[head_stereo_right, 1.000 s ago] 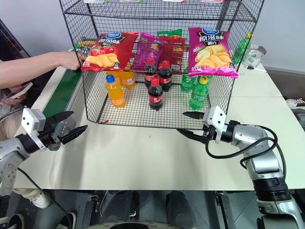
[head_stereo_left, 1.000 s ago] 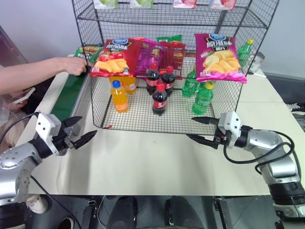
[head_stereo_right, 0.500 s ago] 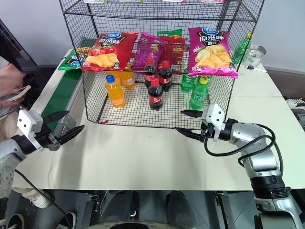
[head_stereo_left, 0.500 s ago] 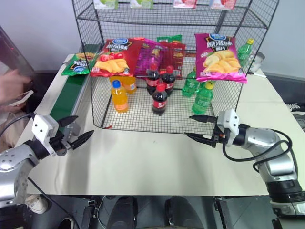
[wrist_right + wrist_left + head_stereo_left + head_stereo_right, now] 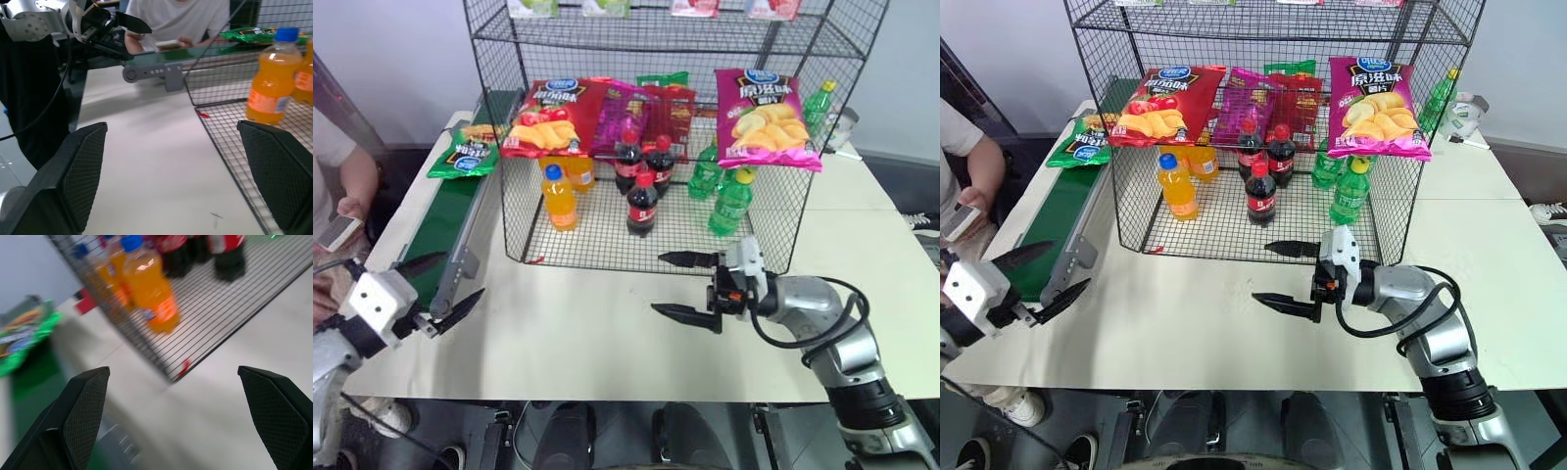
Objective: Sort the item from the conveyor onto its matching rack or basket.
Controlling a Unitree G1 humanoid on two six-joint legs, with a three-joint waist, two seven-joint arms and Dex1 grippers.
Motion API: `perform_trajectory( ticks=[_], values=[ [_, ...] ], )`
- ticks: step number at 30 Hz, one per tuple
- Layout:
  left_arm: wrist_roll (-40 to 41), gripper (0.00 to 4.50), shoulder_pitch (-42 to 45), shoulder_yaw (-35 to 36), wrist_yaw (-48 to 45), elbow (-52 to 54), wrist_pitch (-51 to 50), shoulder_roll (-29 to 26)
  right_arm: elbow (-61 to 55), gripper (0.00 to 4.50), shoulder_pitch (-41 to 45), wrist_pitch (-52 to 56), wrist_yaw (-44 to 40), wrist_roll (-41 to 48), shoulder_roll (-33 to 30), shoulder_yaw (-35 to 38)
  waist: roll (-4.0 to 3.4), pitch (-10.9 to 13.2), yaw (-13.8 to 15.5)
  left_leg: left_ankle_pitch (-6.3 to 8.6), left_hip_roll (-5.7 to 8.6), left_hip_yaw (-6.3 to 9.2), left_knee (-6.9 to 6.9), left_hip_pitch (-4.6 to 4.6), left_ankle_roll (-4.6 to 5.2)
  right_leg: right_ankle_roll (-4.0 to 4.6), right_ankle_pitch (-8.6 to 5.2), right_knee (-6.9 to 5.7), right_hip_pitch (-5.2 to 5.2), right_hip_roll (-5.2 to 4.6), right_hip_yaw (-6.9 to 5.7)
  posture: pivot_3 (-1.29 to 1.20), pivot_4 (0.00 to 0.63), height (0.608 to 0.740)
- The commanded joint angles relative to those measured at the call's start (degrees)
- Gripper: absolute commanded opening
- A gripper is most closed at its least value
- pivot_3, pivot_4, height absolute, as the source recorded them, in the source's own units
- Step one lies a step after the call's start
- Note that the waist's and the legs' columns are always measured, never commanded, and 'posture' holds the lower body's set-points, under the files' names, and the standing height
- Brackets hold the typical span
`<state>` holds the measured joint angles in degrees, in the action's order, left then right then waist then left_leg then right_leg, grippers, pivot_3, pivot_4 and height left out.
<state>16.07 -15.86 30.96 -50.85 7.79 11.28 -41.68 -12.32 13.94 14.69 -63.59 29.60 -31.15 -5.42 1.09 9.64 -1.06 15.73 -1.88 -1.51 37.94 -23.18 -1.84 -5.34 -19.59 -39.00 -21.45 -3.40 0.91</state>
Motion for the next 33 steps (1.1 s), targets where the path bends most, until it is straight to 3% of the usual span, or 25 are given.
perform_trajectory(
  ticks=[1,7,17,33],
  values=[
    [-5.8,4.50,-2.7,3.9,1.9,0.7,10.4,-0.9,0.7,4.47,2.7,-1.3,-0.6,-0.3,0.6,0.3,0.00,0.0,0.0,0.00,0.00,0.00,0.00,0.00,0.00,0.00,0.00,0.00,0.00,-0.01,0.00,0.00,0.150,0.739],
    [-21.7,4.50,-9.3,10.6,11.2,-3.1,28.8,0.2,4.4,4.47,6.2,-2.7,-2.8,-1.5,1.0,-0.9,0.00,0.0,-0.1,0.02,0.01,-0.03,-0.10,0.00,0.02,0.01,-0.01,0.13,-0.01,-0.04,0.00,0.00,0.150,0.739],
    [-36.9,4.50,-17.1,17.8,28.5,-12.4,42.2,2.2,7.0,4.47,9.1,-3.7,-5.4,-2.7,1.8,-2.5,0.02,0.0,-0.1,0.04,0.01,-0.04,-0.13,-0.01,0.06,0.01,0.00,0.15,-0.01,-0.08,-0.02,0.00,0.150,0.739],
    [-45.8,4.50,-15.7,11.3,43.8,-21.5,41.1,-3.1,6.9,4.47,11.2,-2.5,-4.3,-4.0,3.4,-3.2,0.04,0.0,-0.4,0.06,0.01,-0.05,-0.19,-0.01,0.08,0.01,0.00,0.16,-0.04,-0.15,-0.05,0.00,0.150,0.739]
  ],
)
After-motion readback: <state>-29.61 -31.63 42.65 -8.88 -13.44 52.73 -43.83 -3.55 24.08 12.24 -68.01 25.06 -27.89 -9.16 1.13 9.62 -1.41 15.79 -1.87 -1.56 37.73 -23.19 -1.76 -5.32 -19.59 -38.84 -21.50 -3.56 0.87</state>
